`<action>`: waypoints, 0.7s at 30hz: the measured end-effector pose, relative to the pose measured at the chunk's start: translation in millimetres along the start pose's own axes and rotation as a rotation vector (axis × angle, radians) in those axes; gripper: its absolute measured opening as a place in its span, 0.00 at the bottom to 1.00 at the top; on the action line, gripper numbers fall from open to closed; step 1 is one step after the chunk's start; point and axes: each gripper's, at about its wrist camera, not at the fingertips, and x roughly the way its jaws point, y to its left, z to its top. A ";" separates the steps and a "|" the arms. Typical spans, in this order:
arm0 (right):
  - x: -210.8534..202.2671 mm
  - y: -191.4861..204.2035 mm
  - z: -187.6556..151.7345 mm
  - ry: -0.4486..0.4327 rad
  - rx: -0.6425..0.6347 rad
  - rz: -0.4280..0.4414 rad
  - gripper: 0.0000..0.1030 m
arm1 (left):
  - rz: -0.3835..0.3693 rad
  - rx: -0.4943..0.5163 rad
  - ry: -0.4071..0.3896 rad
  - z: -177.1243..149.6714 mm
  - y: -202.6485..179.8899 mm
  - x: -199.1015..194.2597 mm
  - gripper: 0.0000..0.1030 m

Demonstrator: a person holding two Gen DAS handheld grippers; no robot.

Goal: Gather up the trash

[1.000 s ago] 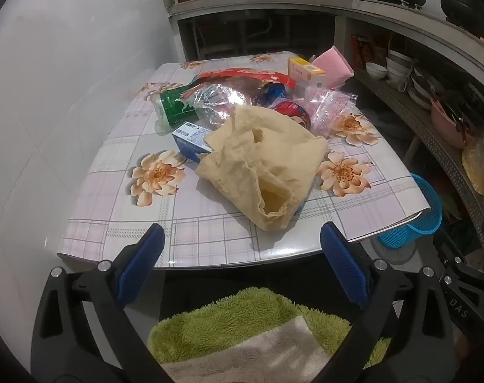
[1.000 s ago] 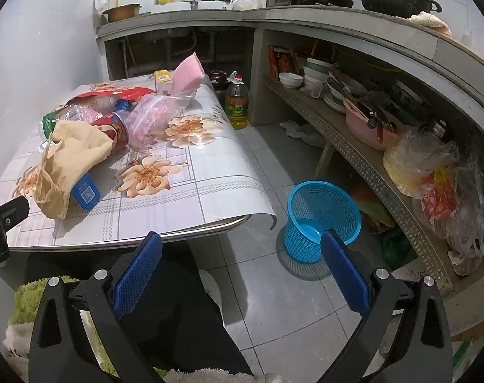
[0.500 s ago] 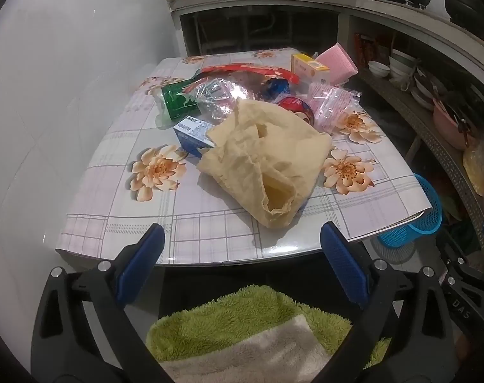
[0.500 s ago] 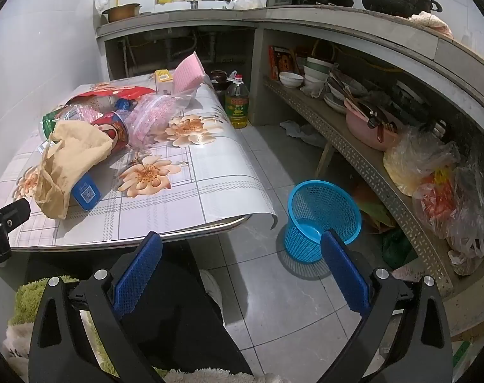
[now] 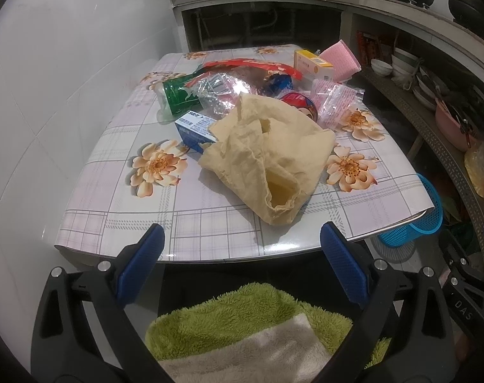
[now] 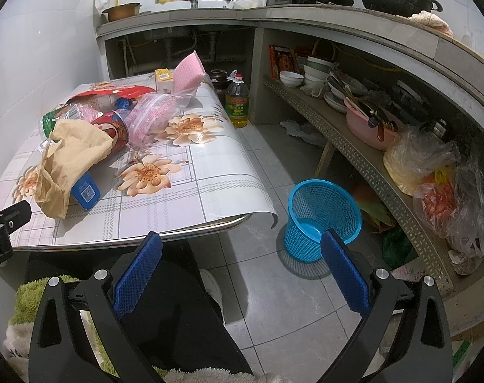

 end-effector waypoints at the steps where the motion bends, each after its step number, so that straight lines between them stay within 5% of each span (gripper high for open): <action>1: 0.1 0.1 -0.1 0.000 0.000 0.000 0.94 | 0.000 0.000 0.001 -0.1 0.0 0.1 0.91; 21: 0.7 0.7 -0.5 0.003 0.000 0.001 0.94 | -0.001 -0.002 0.007 -1.9 1.1 2.9 0.91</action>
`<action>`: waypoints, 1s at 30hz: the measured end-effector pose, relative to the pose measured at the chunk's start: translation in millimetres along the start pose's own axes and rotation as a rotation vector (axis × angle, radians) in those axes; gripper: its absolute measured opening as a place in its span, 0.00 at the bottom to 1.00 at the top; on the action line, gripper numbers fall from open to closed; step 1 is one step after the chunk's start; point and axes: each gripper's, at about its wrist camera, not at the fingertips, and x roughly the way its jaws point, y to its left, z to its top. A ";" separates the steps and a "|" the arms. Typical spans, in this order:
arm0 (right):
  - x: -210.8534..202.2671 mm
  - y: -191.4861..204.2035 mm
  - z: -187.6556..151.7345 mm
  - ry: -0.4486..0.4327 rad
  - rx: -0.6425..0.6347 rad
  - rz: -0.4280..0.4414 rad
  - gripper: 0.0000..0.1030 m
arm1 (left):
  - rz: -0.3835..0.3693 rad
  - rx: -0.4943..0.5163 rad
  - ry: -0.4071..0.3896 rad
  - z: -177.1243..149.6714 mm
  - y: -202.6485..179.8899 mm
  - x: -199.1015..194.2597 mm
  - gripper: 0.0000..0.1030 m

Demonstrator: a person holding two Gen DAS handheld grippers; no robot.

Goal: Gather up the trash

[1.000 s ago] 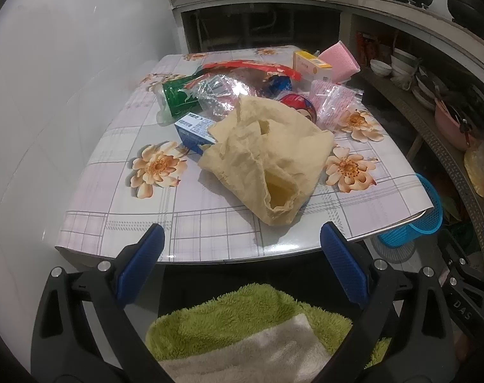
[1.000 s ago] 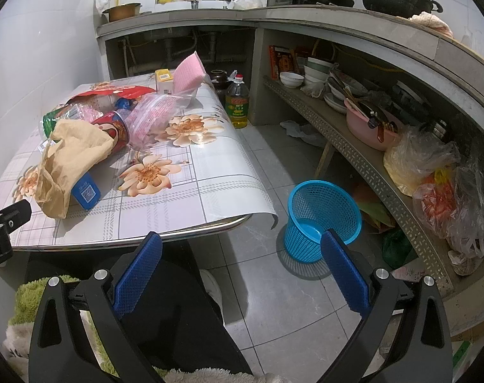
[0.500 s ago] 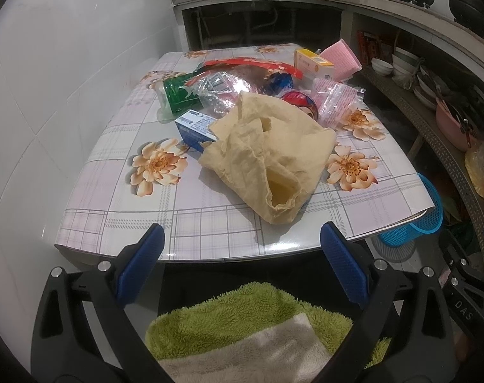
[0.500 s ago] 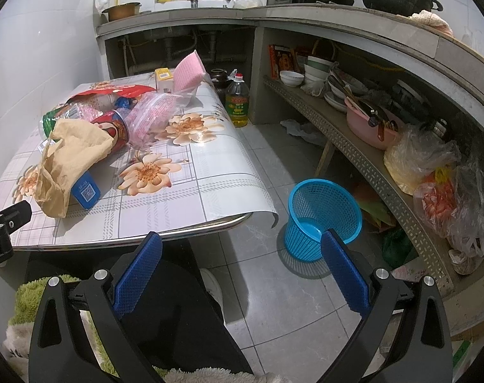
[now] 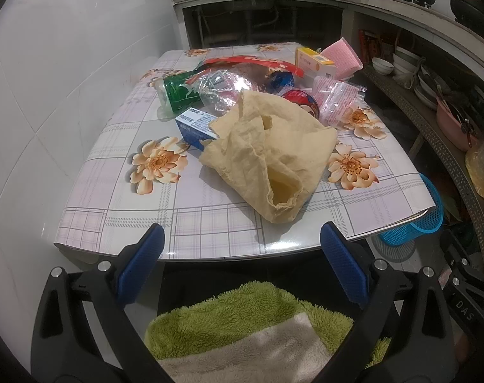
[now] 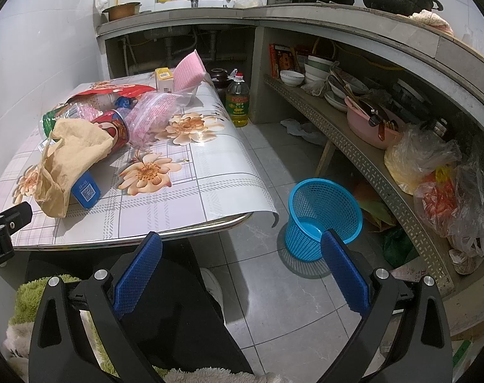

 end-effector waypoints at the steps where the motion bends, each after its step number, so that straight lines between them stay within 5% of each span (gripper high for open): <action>1: -0.1 0.1 0.0 0.000 0.000 0.000 0.94 | 0.000 0.000 0.001 0.0 0.0 0.1 0.91; 30: 1.4 1.2 0.3 0.001 0.000 0.002 0.94 | -0.002 -0.002 0.007 -2.2 3.4 3.1 0.91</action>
